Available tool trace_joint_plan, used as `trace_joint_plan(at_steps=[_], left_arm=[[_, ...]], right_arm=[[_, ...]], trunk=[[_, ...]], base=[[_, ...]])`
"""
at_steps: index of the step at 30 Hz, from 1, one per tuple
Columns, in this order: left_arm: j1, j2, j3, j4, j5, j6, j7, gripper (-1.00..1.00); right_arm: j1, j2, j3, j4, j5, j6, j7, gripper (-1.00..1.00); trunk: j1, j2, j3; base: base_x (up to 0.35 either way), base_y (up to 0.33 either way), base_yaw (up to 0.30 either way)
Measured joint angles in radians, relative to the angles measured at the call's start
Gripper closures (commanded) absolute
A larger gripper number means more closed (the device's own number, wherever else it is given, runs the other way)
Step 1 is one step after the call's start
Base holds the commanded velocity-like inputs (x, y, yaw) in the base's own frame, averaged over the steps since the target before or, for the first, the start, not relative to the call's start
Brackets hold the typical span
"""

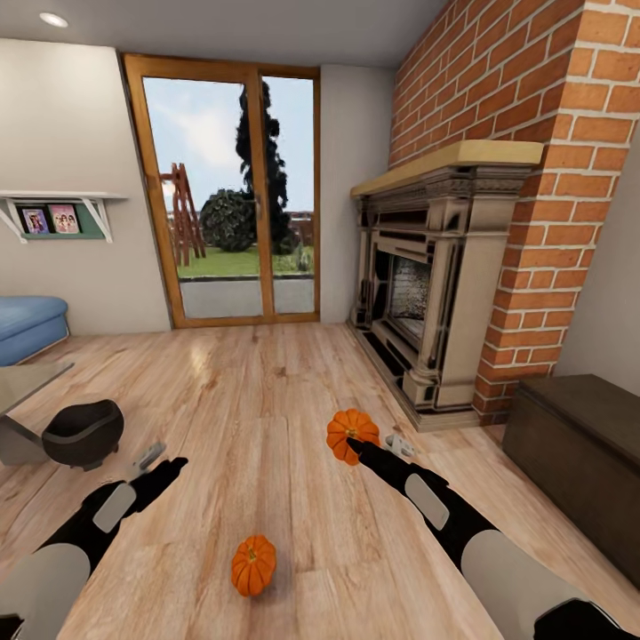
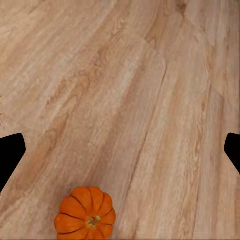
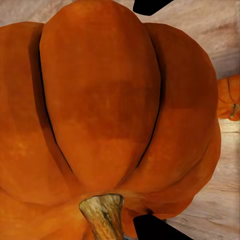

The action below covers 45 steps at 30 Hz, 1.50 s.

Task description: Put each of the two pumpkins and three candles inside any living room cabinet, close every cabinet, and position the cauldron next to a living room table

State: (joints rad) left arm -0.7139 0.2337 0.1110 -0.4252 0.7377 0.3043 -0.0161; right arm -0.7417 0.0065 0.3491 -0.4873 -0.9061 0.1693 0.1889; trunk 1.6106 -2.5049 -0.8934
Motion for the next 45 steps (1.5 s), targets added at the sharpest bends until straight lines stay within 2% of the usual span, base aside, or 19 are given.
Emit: trace_joint_plan(at_steps=[4, 10, 17, 25, 34, 36, 40, 43, 45], left_arm=[[0.001, -0.004, -0.002, 0.047, 0.002, -0.032, -0.020, -1.00], [0.001, -0.006, -0.002, 0.063, 0.001, -0.040, -0.057, -1.00], [0.001, -0.006, -0.002, 0.068, 0.001, -0.033, -0.067, -1.00], [0.000, -0.005, -0.002, 0.081, 0.002, 0.008, -0.068, -1.00], [0.000, -0.006, -0.002, 0.088, 0.002, 0.033, -0.072, -1.00], [0.000, -0.007, -0.002, 0.088, 0.002, 0.033, -0.093, -1.00], [0.000, -0.007, -0.002, 0.088, 0.000, 0.032, -0.175, -1.00], [0.000, -0.007, -0.001, 0.088, -0.001, 0.032, -0.201, -1.00], [0.000, -0.007, -0.001, 0.088, -0.002, 0.032, -0.208, -1.00]], right_arm=[[0.000, 0.000, 0.000, 0.000, 0.000, 0.000, 0.002, 1.00], [0.000, 0.000, 0.000, 0.000, 0.000, 0.000, 0.004, 1.00], [0.000, 0.000, 0.002, -0.002, 0.001, 0.000, 0.004, 1.00], [0.001, 0.000, 0.001, -0.077, -0.001, 0.005, 0.001, 1.00], [0.001, -0.001, 0.001, -0.113, 0.001, 0.008, 0.002, 1.00], [0.001, -0.001, 0.001, -0.129, 0.000, 0.010, 0.002, 1.00], [0.001, 0.000, 0.000, -0.148, -0.001, 0.012, 0.002, 1.00], [0.001, -0.001, -0.001, -0.182, -0.005, 0.021, 0.001, 1.00], [0.002, -0.003, -0.005, -0.205, -0.004, 0.053, 0.001, 1.00]], trunk=[[0.000, 0.000, 0.000], [0.000, 0.000, 0.000], [0.003, -0.002, -0.027], [0.007, -0.003, -0.058], [0.011, -0.006, -0.093], [0.012, -0.006, -0.100], [0.014, -0.007, -0.116], [0.015, -0.008, -0.128], [0.016, -0.008, -0.135]], base=[[0.000, 0.000, 0.000], [0.000, 0.000, 0.000], [0.000, 0.000, 0.000], [0.000, 0.000, 0.000], [0.000, 0.000, 0.000], [0.000, 0.000, 0.000], [0.000, 0.000, 0.000], [0.000, 0.000, 0.000], [0.000, 0.000, 0.000]])
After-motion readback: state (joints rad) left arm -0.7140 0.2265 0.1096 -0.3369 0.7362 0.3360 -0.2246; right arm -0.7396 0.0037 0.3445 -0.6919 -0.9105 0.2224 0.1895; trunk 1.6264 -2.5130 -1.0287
